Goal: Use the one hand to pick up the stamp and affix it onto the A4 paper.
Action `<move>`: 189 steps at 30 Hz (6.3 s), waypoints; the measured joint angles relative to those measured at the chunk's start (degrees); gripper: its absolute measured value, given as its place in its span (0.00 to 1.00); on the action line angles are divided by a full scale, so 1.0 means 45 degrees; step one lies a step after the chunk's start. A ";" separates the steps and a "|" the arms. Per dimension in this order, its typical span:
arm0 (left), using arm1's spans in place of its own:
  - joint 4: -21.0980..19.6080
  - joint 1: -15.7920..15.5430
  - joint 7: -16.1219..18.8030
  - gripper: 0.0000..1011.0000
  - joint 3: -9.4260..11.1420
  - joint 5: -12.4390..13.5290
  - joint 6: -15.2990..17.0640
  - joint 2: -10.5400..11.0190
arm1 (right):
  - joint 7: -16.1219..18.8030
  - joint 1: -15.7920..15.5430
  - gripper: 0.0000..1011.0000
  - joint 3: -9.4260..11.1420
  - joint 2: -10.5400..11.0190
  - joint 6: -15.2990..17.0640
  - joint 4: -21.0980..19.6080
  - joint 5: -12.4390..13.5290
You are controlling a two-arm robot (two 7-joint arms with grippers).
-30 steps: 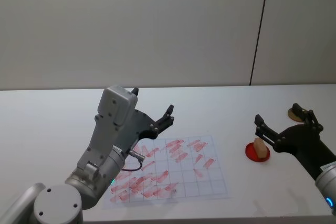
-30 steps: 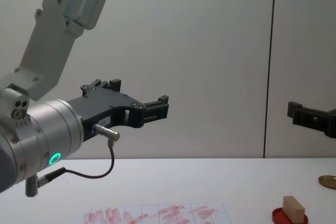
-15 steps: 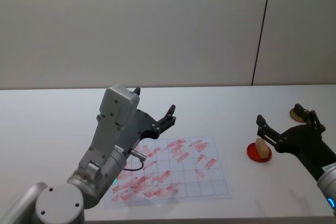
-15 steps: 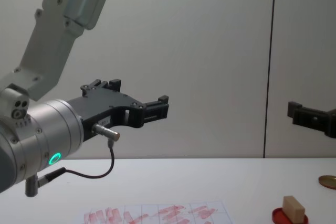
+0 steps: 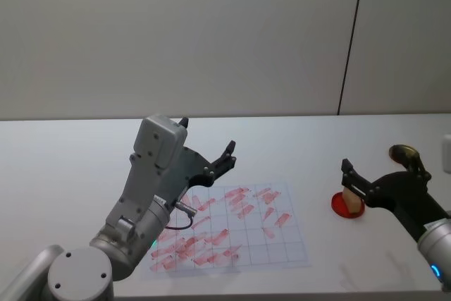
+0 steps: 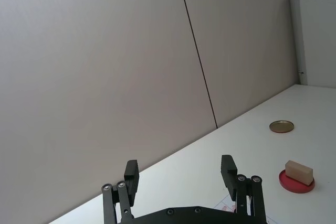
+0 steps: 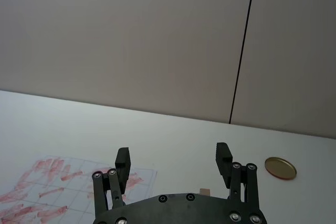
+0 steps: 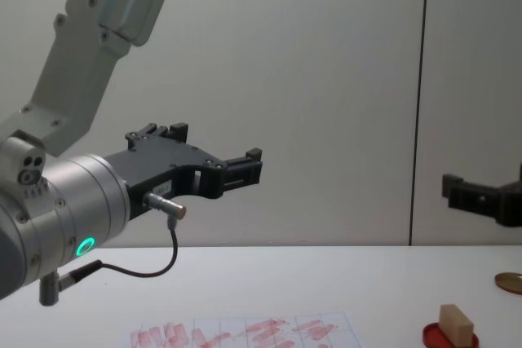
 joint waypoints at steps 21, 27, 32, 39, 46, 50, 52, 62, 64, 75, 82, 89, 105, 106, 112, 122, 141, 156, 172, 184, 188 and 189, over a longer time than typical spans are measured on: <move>0.0000 0.0000 0.0000 0.98 0.0000 0.0001 0.0000 0.0000 | -0.1389 0.1342 0.99 -0.0224 -0.1146 0.3203 0.1445 -0.1110; 0.0000 0.0000 0.0001 0.98 0.0000 0.0001 0.0000 0.0000 | -0.1454 0.1806 0.99 -0.0217 -0.1388 0.3621 0.2129 -0.1332; 0.0000 0.0000 0.0001 0.98 0.0000 0.0000 0.0000 -0.0001 | -0.1457 0.2258 0.99 -0.0167 -0.1595 0.3842 0.2885 -0.1465; 0.0000 0.0000 0.0001 0.98 0.0000 0.0001 0.0000 0.0000 | -0.1373 0.2756 0.99 -0.0087 -0.1794 0.3923 0.3828 -0.1550; 0.0000 0.0000 0.0001 0.98 0.0000 0.0000 0.0000 0.0000 | -0.1160 0.3234 0.99 -0.0001 -0.1966 0.3818 0.4846 -0.1547; 0.0000 0.0000 0.0000 0.98 0.0000 0.0001 0.0000 0.0000 | -0.0997 0.3481 0.99 0.0038 -0.2057 0.3662 0.5393 -0.1475; 0.0000 0.0000 0.0001 0.98 0.0000 0.0001 0.0000 0.0001 | -0.0878 0.3655 0.99 0.0056 -0.2123 0.3551 0.5772 -0.1424; 0.0000 0.0000 0.0001 0.98 0.0000 0.0000 0.0000 0.0000 | -0.0500 0.4466 0.99 0.0078 -0.2433 0.3025 0.7438 -0.1340; 0.0000 0.0000 0.0001 0.98 0.0000 0.0000 0.0000 0.0000 | -0.0431 0.4640 0.99 0.0079 -0.2501 0.2905 0.7791 -0.1340; 0.0000 0.0000 0.0001 0.98 0.0000 0.0000 0.0000 0.0000 | -0.0281 0.5511 0.96 0.0051 -0.2806 0.2529 0.9386 -0.1502; 0.0000 0.0000 0.0001 0.98 0.0000 0.0000 0.0000 0.0000 | -0.0281 0.5942 0.80 -0.0009 -0.2964 0.2519 1.0119 -0.1753; 0.0000 0.0000 0.0001 0.98 0.0000 0.0000 0.0000 0.0000 | -0.0388 0.6338 0.57 -0.0086 -0.3124 0.2667 1.0757 -0.2034; 0.0000 0.0000 0.0001 0.98 0.0000 0.0000 0.0000 0.0000 | -0.0998 0.6652 0.22 -0.0126 -0.3279 0.3247 1.1161 -0.2424; 0.0000 0.0000 0.0001 0.98 0.0000 0.0000 0.0000 0.0000 | -0.1055 0.6670 0.22 -0.0121 -0.3289 0.3326 1.1180 -0.2458; 0.0000 0.0000 0.0001 0.98 0.0000 0.0000 0.0000 0.0000 | -0.1262 0.6734 0.22 -0.0098 -0.3319 0.3558 1.1250 -0.2541; 0.0000 0.0000 0.0001 0.98 0.0000 0.0000 0.0000 0.0000 | -0.1490 0.6911 0.22 -0.0004 -0.3401 0.3832 1.1526 -0.2520; 0.0000 0.0000 0.0001 0.98 0.0000 0.0000 0.0000 0.0000 | -0.1474 0.6924 0.22 0.0295 -0.3433 0.3686 1.1209 -0.1953; 0.0000 0.0000 0.0001 0.98 0.0001 0.0001 0.0000 0.0000 | -0.1484 0.6078 0.22 0.0267 -0.3272 0.4362 0.7933 -0.2083; 0.0000 0.0000 0.0001 0.98 0.0000 0.0000 0.0000 0.0000 | -0.0529 0.5276 0.22 -0.0538 -0.3473 0.5568 0.6370 -0.2997; 0.0000 0.0000 0.0001 0.98 0.0000 0.0001 0.0000 0.0000 | 0.0180 0.4820 0.22 -0.1300 -0.3746 0.6238 0.6382 -0.3772; 0.0000 0.0000 0.0001 0.98 0.0000 0.0000 0.0000 0.0000 | 0.0308 0.4725 0.22 -0.1465 -0.3801 0.6381 0.6448 -0.3992; 0.0000 0.0000 0.0000 0.98 0.0000 0.0000 0.0000 0.0000 | 0.0331 0.4707 0.22 -0.1499 -0.3814 0.6408 0.6470 -0.4036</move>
